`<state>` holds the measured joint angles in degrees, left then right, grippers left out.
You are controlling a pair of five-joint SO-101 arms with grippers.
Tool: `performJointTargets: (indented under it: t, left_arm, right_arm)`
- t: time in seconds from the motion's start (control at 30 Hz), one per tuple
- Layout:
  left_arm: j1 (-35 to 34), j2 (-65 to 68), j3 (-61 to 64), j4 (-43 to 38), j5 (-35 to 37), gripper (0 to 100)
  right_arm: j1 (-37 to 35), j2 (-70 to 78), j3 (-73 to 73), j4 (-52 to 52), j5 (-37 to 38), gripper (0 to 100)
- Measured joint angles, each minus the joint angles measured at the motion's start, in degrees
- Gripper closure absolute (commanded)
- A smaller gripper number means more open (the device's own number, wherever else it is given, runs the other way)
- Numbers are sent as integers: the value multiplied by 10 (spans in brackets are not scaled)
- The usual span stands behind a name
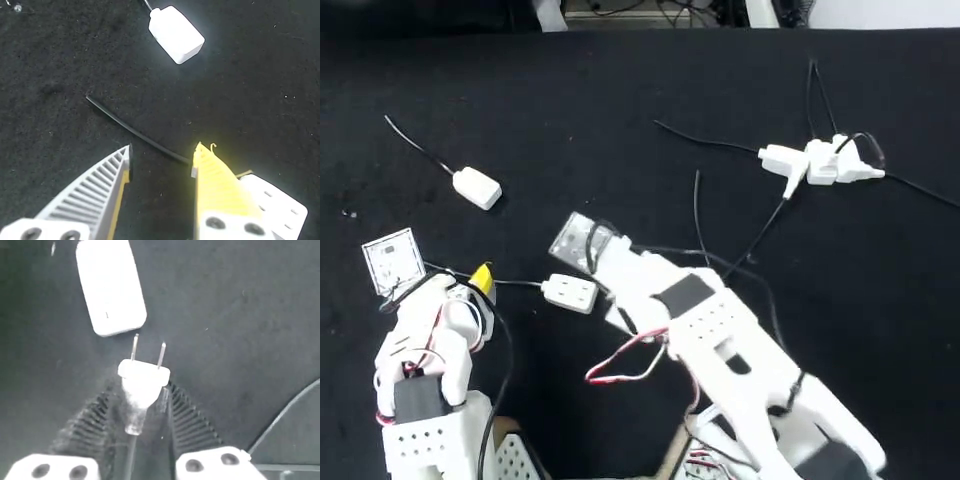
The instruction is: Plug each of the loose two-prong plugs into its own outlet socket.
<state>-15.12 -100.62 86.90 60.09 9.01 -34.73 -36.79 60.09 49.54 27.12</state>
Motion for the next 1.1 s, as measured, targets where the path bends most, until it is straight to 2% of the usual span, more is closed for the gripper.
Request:
performJointTargets:
  t: [0.13,0.3,0.43,0.67,0.77,1.1]
  left_arm:
    - [40,0,-31,-7,0,791]
    - [113,0,-82,-11,0,791]
    - [172,-3,-106,-40,0,790]
    - [247,-2,-103,-59,-7,791]
    - [268,0,-80,-60,-24,791]
    - [266,-9,-53,-66,-30,793]
  right_arm:
    - [-47,-96,21,-20,-4,988]
    - [-53,-165,98,-85,-7,988]
    - [-53,-184,139,-126,-47,988]
    - [-77,-247,141,-128,-78,988]
    - [-98,-287,142,-110,-79,988]
    - [-101,-375,147,-68,-79,988]
